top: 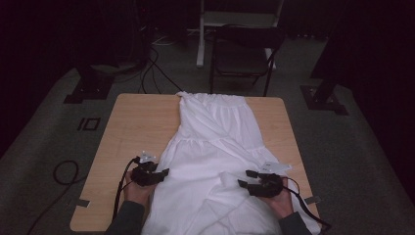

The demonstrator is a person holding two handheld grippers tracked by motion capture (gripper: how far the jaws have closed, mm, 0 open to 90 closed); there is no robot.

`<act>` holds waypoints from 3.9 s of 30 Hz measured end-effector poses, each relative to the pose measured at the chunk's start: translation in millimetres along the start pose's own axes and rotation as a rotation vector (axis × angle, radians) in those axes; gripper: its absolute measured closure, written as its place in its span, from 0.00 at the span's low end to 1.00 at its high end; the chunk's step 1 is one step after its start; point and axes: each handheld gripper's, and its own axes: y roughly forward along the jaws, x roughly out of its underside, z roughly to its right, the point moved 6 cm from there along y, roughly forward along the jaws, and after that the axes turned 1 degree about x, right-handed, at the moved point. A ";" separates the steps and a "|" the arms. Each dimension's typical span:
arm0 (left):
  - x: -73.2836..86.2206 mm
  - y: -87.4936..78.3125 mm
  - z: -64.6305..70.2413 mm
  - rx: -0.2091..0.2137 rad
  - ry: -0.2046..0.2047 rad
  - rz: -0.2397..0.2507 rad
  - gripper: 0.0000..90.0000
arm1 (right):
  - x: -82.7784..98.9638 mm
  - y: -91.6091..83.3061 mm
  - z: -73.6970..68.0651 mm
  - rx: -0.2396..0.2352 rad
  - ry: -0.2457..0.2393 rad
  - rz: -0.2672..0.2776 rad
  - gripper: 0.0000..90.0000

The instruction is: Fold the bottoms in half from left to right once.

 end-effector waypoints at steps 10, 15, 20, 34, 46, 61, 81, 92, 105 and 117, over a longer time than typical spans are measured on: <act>-0.7 -2.9 -4.3 -0.012 -0.007 0.019 0.49 | 25.3 -56.8 2.6 0.004 -0.126 -0.083 0.98; 1.5 -4.5 -8.9 -0.026 -0.018 0.022 0.48 | 48.5 -84.9 8.3 -0.015 -0.132 -0.132 0.95; -0.8 -3.0 -9.2 -0.028 -0.019 0.026 0.46 | 54.7 -92.0 24.0 0.021 -0.068 -0.112 0.71; -11.6 17.1 -1.6 0.025 -0.024 0.005 0.72 | -4.7 25.7 79.5 0.132 0.167 -0.111 0.62; -24.3 -6.9 22.6 0.069 0.032 0.138 0.78 | -44.8 -69.5 59.8 0.239 0.098 0.189 1.00; -38.5 38.2 21.4 0.035 -0.005 0.035 0.41 | 44.2 -30.6 125.5 0.430 0.220 -0.104 1.00; 4.2 -0.5 -12.7 -0.028 0.019 0.009 0.91 | 46.1 -12.8 65.4 0.301 0.189 -0.148 0.99; 40.1 -29.2 15.9 0.008 0.059 -0.030 0.89 | 60.6 -28.9 47.1 0.282 0.217 -0.170 0.99; -37.9 -23.3 -13.6 0.011 0.001 0.127 0.51 | -30.4 -3.8 66.0 0.215 0.115 0.020 0.68; -38.5 35.1 -19.0 -0.024 -0.012 -0.001 0.56 | -80.5 100.3 92.7 0.110 0.112 -0.092 0.55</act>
